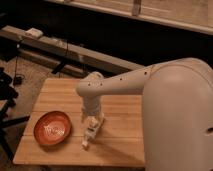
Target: Place the bottle in the ceramic bowl
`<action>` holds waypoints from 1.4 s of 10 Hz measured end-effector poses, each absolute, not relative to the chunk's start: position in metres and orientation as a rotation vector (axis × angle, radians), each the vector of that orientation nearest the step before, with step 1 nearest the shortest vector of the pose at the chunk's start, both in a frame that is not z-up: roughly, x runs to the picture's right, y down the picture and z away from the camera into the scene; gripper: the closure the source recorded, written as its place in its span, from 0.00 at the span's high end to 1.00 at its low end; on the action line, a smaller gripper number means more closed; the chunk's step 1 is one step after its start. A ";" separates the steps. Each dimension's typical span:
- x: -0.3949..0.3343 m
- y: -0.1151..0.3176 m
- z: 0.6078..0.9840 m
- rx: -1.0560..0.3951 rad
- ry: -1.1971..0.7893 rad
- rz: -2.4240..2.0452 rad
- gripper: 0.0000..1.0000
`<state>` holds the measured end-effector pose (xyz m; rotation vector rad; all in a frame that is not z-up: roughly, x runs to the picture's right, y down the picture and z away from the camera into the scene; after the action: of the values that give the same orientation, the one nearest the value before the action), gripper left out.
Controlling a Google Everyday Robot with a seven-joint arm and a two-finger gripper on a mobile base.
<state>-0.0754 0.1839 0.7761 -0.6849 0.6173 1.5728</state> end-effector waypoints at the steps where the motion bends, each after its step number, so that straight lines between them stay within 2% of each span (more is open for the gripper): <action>1: -0.077 0.187 0.780 -0.689 0.621 1.566 0.65; 12: -0.070 0.209 0.819 -0.687 0.710 1.522 0.65; 13: -0.072 0.211 0.822 -0.688 0.723 1.514 0.64; 14: -0.073 0.214 0.825 -0.686 0.739 1.505 0.58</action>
<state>-0.0735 0.2136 0.8252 -0.6865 0.7389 1.5054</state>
